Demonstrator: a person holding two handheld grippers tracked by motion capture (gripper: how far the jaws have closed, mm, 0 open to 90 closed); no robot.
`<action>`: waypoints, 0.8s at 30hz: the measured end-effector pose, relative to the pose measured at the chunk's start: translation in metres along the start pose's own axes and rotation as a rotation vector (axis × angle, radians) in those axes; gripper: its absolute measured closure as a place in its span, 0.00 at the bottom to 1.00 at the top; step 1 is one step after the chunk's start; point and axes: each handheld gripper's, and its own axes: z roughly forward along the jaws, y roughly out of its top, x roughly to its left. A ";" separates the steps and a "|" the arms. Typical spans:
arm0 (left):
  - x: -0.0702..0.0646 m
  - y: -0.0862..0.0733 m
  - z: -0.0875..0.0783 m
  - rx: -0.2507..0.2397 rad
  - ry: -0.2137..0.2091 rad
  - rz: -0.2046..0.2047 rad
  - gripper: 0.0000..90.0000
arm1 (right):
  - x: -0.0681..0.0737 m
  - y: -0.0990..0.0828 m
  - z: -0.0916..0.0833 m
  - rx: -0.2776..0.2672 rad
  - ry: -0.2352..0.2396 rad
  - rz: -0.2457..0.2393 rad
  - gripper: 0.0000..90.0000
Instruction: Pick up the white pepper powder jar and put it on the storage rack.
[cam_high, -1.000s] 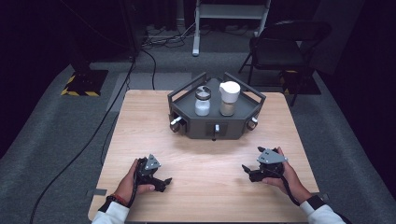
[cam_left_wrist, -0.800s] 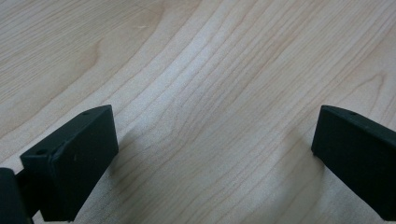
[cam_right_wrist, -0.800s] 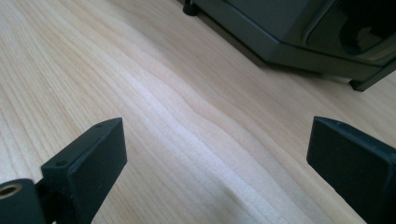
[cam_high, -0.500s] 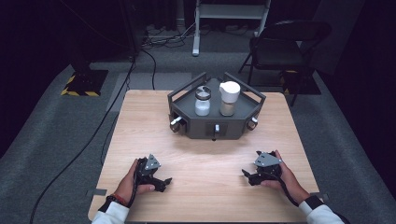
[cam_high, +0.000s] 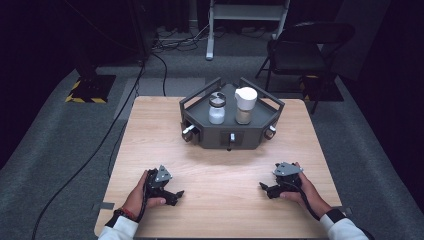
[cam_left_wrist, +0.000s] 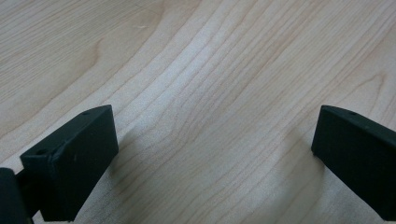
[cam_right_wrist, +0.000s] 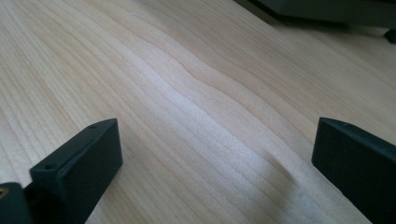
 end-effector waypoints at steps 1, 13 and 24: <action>0.000 0.000 0.000 0.000 -0.001 0.000 0.00 | -0.002 0.000 0.000 0.002 0.004 0.011 0.00; 0.000 0.000 0.000 0.000 -0.001 0.000 0.00 | -0.023 0.004 0.004 0.045 0.072 0.109 0.00; 0.000 0.000 0.000 0.000 -0.002 0.001 0.00 | -0.025 0.004 0.005 0.045 0.079 0.100 0.00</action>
